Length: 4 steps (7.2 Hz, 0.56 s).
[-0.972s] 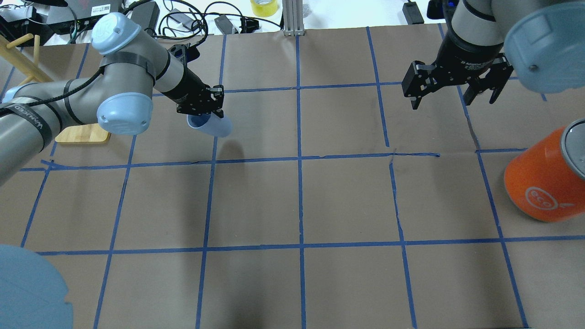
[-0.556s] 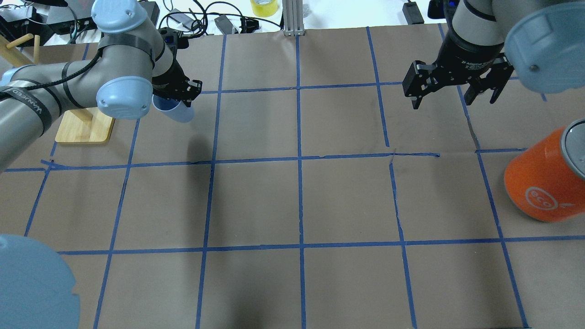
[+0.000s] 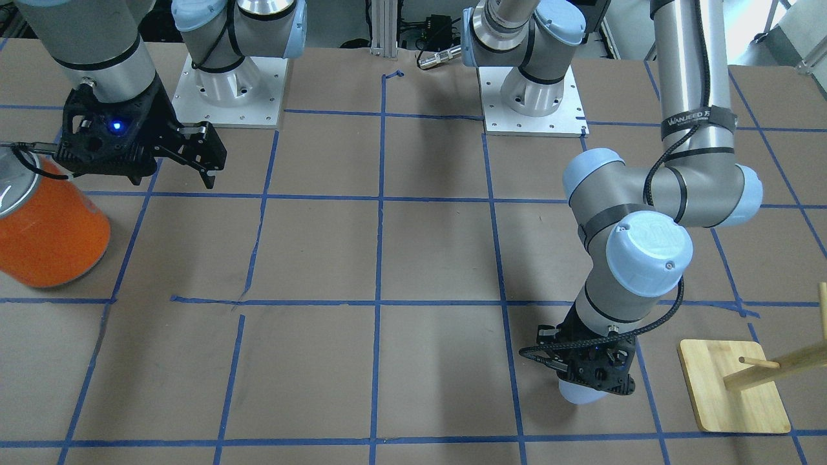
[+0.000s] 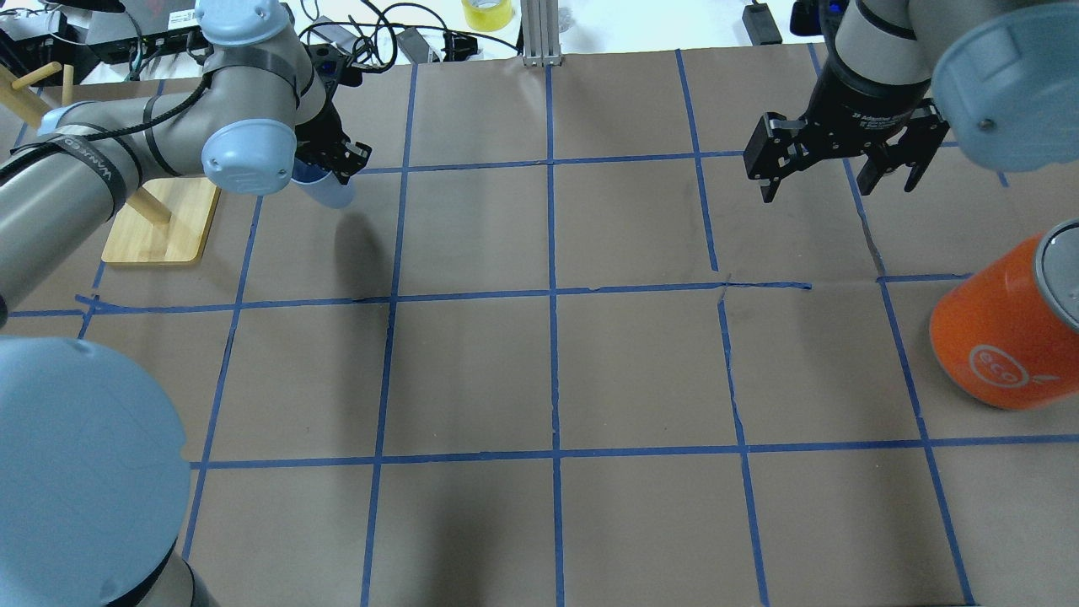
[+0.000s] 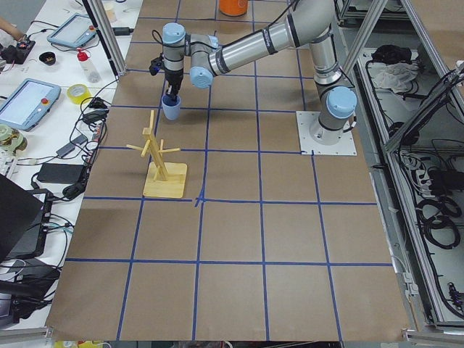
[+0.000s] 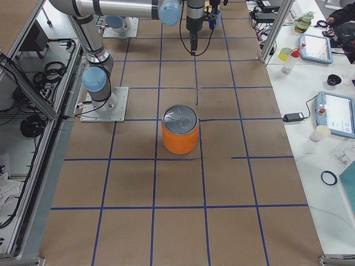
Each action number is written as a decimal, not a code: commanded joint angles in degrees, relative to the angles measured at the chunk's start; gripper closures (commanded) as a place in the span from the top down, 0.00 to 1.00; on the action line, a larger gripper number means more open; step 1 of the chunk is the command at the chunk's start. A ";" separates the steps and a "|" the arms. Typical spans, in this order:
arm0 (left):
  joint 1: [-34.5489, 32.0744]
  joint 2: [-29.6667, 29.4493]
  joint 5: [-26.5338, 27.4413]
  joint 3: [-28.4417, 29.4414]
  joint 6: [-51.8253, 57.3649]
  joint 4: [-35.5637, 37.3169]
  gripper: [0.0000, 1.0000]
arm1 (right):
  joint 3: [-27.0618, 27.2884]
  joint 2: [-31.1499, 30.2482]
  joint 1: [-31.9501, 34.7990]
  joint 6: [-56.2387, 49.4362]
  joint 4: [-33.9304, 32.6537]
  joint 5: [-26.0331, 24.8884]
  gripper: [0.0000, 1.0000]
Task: Flip cup
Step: 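Set the cup upright on the table and open the left gripper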
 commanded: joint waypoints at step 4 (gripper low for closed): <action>2.49 -1.57 0.00 -0.19 3.74 -0.12 0.13 | 0.00 0.09 0.00 -0.09 -0.14 0.00 1.00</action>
